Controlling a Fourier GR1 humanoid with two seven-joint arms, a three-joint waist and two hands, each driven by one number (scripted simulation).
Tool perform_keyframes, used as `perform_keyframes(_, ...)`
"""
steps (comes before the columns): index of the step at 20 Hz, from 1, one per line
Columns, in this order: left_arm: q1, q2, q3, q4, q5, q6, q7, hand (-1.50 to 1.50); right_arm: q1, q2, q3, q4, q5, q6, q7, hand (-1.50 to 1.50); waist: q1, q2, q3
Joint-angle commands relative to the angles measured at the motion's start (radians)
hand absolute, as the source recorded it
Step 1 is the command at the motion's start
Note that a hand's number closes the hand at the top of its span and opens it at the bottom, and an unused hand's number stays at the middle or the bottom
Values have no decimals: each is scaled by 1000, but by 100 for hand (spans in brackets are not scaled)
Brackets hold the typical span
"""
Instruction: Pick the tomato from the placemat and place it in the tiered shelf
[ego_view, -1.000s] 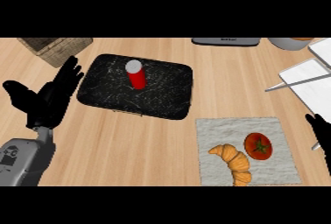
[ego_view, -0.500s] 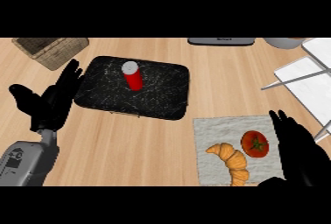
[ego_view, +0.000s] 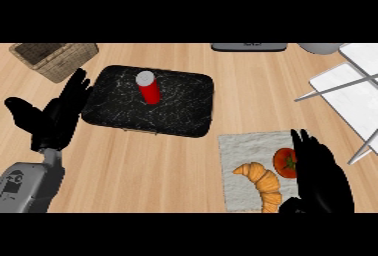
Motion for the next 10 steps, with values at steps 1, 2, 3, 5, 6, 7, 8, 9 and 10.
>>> perform_keyframes(1, -23, -27, -4, -22, -24, 22, 35, 0, -37, 68, -64, 23, 5, 66, 88, -150, -2, -1, 0)
perform_keyframes(2, 19, -18, -5, -38, -18, -7, 37, 0, -16, 48, -82, 11, -1, 91, 64, -150, -2, -1, 0)
perform_keyframes(3, -8, 2, 24, -27, -1, -18, 52, 0, 5, 94, -32, 110, 82, -2, 35, -150, -1, -1, 1)
perform_keyframes(5, 11, -4, 36, -41, -14, -19, 54, 0, 24, 88, -81, 34, 72, 51, 27, -150, -4, -1, 1)
perform_keyframes(6, -30, -20, 18, -59, -29, 8, 87, 0, 28, 125, -59, 104, 106, 3, 10, -150, -4, -1, 1)
perform_keyframes(7, 44, -43, -1, -115, -38, 19, 75, 0, -26, 147, -93, 174, 92, 23, -16, -150, 3, -1, 1)
perform_keyframes(8, 21, -27, 31, -40, -36, -20, 35, 0, 48, 132, -95, 155, 111, -18, -59, -150, -4, -1, 1)
perform_keyframes(9, 65, -11, 41, -66, -31, -36, 34, 0, -1, 204, -63, 193, 145, -2, -20, -150, 1, -1, 1)
perform_keyframes(10, -26, -49, 23, -12, -53, -17, 48, 0, -11, 144, -156, 160, 87, 50, -72, -150, -5, 0, 1)
